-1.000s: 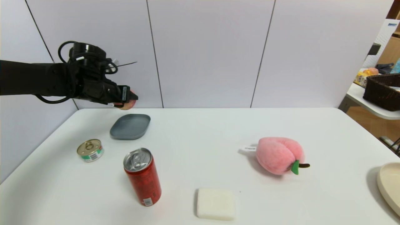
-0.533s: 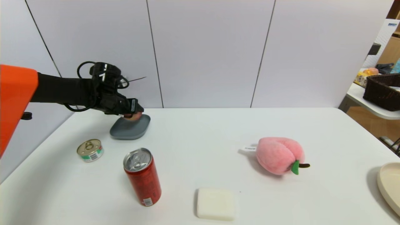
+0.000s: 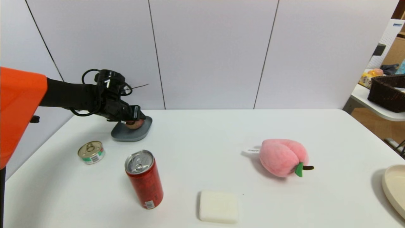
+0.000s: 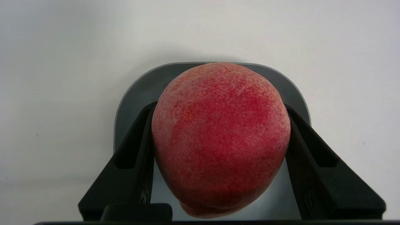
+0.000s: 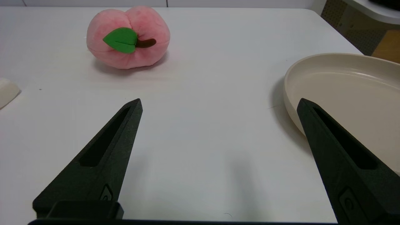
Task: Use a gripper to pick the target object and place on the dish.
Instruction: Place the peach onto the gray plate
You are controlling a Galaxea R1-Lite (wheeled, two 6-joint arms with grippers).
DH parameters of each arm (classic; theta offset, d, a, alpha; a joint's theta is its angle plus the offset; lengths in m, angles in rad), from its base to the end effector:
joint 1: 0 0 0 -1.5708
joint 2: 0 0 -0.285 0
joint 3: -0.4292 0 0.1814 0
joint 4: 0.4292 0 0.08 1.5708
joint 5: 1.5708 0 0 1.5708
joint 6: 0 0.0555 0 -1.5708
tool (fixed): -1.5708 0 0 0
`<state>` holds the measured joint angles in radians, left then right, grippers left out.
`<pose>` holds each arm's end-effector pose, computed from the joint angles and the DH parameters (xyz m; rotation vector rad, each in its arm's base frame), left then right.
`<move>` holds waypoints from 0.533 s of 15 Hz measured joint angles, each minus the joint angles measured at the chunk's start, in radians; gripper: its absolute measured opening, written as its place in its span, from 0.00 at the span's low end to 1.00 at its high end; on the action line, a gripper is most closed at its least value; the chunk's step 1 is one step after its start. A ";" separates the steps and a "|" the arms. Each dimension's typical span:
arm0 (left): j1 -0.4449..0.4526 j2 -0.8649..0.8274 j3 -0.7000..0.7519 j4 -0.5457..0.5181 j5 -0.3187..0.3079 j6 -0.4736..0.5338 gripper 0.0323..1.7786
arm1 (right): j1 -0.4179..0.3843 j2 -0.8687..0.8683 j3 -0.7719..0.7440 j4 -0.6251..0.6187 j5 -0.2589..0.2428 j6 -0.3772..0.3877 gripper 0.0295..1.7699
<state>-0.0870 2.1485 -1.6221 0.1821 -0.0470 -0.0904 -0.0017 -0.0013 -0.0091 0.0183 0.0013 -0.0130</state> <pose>0.4371 -0.0407 0.1330 -0.0723 0.7141 -0.0962 0.0146 0.0000 0.0758 -0.0130 0.0079 -0.0003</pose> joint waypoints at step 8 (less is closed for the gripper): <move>0.000 -0.078 0.075 0.009 -0.001 -0.016 0.66 | 0.000 0.000 0.000 0.000 0.000 0.000 0.97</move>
<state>-0.0874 2.0704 -1.5470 0.1915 -0.0485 -0.1068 -0.0017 -0.0013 -0.0091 0.0181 0.0009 -0.0134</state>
